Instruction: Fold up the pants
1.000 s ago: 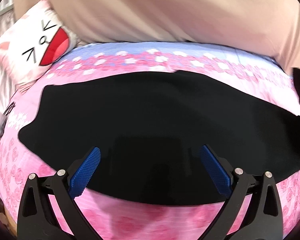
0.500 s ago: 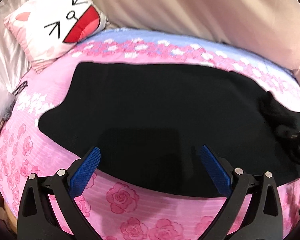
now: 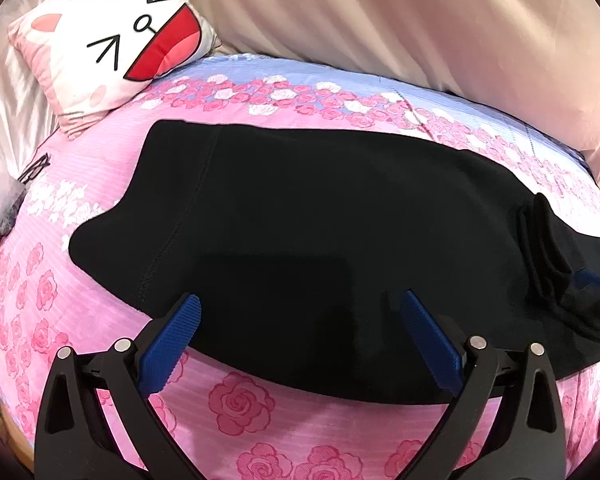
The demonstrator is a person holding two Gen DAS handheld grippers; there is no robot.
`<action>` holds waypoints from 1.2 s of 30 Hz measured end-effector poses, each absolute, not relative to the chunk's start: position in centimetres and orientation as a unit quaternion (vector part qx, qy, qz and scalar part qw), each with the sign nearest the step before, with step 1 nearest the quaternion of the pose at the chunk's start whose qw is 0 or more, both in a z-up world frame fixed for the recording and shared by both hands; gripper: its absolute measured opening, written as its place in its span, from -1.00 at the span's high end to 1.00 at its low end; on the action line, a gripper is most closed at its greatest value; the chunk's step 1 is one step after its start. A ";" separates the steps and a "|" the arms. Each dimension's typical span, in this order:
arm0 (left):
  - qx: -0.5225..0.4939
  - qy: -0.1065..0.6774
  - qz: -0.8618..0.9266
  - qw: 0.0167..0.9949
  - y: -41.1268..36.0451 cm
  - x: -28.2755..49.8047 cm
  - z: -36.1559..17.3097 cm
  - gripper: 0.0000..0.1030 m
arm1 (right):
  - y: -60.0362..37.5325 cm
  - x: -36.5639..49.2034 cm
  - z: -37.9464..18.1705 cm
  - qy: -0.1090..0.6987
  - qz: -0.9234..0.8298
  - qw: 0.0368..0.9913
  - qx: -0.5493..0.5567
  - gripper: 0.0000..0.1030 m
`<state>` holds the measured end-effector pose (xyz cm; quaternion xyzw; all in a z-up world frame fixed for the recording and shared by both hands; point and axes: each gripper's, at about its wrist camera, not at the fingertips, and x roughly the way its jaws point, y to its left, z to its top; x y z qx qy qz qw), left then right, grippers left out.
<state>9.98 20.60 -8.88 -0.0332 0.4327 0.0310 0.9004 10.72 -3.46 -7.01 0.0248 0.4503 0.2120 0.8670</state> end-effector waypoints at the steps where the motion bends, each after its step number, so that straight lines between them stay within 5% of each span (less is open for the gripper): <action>1: -0.030 0.430 0.030 0.902 20.4 9.9 -8.7 -0.90 | -2.9 10.8 -7.4 0.452 0.203 0.868 0.007 -0.10; 24: 0.050 0.413 0.015 0.909 15.1 9.0 -7.6 -0.90 | -10.6 5.8 -6.3 0.419 0.019 0.904 0.082 -0.28; 36: -0.293 0.424 0.170 0.840 34.1 7.4 -9.9 -0.90 | -16.1 3.3 -6.7 0.412 -0.031 0.904 0.114 -0.28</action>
